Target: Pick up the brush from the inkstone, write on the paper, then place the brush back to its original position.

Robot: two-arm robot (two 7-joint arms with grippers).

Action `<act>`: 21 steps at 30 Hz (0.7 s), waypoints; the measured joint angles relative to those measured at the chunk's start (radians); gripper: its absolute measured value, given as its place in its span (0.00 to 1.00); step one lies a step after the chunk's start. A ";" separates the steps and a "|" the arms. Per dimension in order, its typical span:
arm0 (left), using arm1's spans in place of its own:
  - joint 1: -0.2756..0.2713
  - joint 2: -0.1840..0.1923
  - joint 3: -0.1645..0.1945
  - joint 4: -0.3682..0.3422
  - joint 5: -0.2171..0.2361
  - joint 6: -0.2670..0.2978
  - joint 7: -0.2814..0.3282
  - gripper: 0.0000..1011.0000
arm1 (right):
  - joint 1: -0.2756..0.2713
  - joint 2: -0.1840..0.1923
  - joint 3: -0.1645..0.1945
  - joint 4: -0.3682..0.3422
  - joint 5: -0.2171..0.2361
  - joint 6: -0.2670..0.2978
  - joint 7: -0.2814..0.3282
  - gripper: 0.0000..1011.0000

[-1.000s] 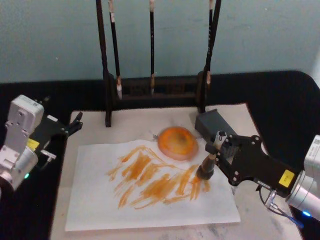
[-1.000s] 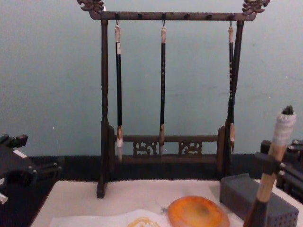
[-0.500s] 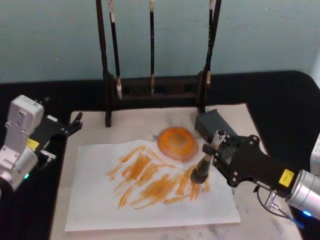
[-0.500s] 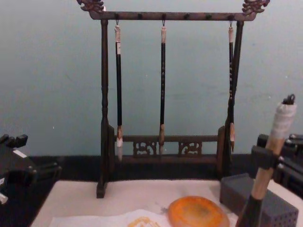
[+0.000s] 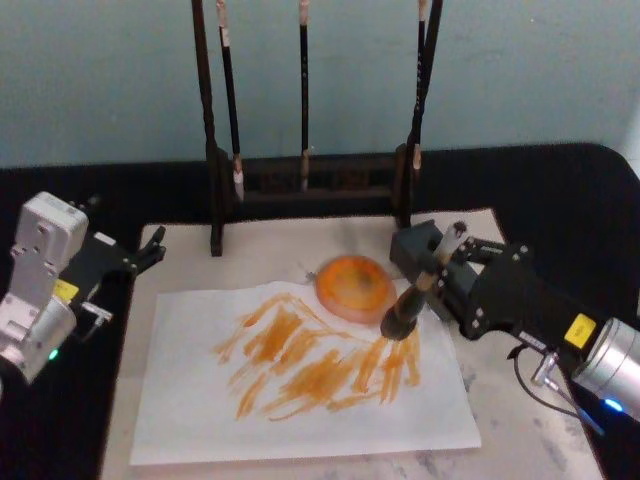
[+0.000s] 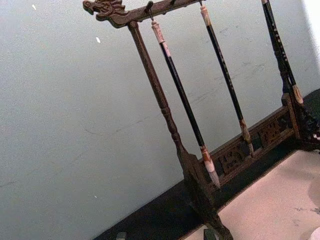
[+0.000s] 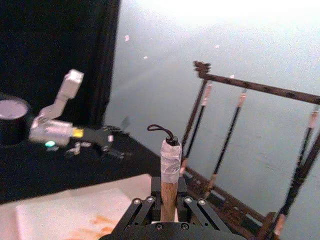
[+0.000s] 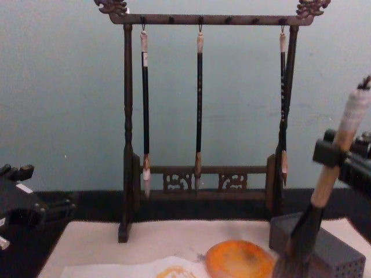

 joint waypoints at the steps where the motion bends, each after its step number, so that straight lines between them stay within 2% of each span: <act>1: 0.000 0.000 0.000 0.000 0.000 0.000 0.000 0.99 | 0.003 -0.005 0.003 0.002 0.005 0.002 -0.004 0.17; 12: 0.000 0.000 0.000 0.000 0.000 0.000 0.000 0.99 | 0.063 -0.073 0.036 0.064 0.091 0.068 -0.046 0.17; 15: 0.000 0.000 0.000 0.000 0.000 0.000 0.000 0.99 | 0.080 -0.093 0.045 0.082 0.124 0.098 -0.063 0.17; 21: 0.000 0.000 0.000 0.000 0.000 0.000 0.000 0.99 | 0.121 -0.132 0.061 0.126 0.218 0.165 -0.079 0.17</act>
